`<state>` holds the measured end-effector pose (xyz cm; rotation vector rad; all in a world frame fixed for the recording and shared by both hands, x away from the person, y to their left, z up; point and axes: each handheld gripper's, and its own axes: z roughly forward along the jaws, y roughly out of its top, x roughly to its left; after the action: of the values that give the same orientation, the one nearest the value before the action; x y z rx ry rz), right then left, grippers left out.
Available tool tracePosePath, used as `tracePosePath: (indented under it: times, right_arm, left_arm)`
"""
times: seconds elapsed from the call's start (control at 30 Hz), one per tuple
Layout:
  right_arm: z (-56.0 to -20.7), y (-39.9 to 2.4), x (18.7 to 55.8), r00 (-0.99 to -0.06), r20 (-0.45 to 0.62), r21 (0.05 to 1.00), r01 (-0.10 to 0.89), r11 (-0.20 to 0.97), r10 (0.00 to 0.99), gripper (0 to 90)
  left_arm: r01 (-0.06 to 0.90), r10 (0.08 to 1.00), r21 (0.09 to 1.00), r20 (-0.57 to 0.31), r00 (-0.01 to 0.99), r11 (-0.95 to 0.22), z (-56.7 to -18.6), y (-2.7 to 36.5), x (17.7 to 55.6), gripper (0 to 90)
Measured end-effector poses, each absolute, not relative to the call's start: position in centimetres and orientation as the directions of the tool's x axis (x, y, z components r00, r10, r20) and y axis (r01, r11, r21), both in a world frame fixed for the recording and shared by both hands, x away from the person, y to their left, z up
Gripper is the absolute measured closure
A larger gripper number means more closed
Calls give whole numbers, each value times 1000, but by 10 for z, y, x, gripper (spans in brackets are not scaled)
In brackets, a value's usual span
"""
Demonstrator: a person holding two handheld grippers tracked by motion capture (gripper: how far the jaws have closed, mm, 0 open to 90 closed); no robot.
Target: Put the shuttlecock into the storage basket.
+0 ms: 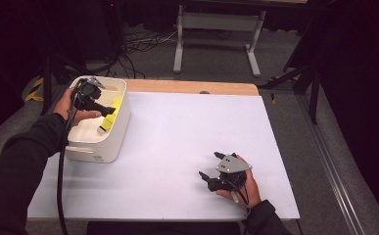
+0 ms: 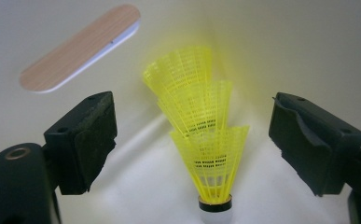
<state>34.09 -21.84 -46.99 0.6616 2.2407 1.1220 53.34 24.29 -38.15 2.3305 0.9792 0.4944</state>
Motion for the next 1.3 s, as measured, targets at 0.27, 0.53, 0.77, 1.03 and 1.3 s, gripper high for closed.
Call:
tracePosePath:
  times: [0.27, 0.53, 0.77, 1.03, 1.3]
  right_arm:
    - [-467, -220, 340, -728, -251, 836, 170, 522, 638, 172]
    - [-463, -223, 338, -723, -253, 846, 157, 509, 643, 172]
    - [-463, -222, 337, -721, -259, 846, 152, 511, 643, 171]
    - [-460, -222, 335, -715, -264, 850, 144, 506, 647, 171]
    - [-458, -224, 334, -706, -269, 855, 139, 501, 655, 170]
  left_arm:
    - [462, 739, 694, 151, 656, -552, -366, 249, 520, 127]
    - [404, 734, 726, 202, 648, -557, -358, 248, 504, 130]
    - [351, 727, 756, 231, 646, -552, -349, 245, 491, 125]
    - [306, 733, 798, 232, 639, -519, -344, 247, 478, 125]
    - [270, 738, 826, 236, 632, -495, -343, 246, 466, 123]
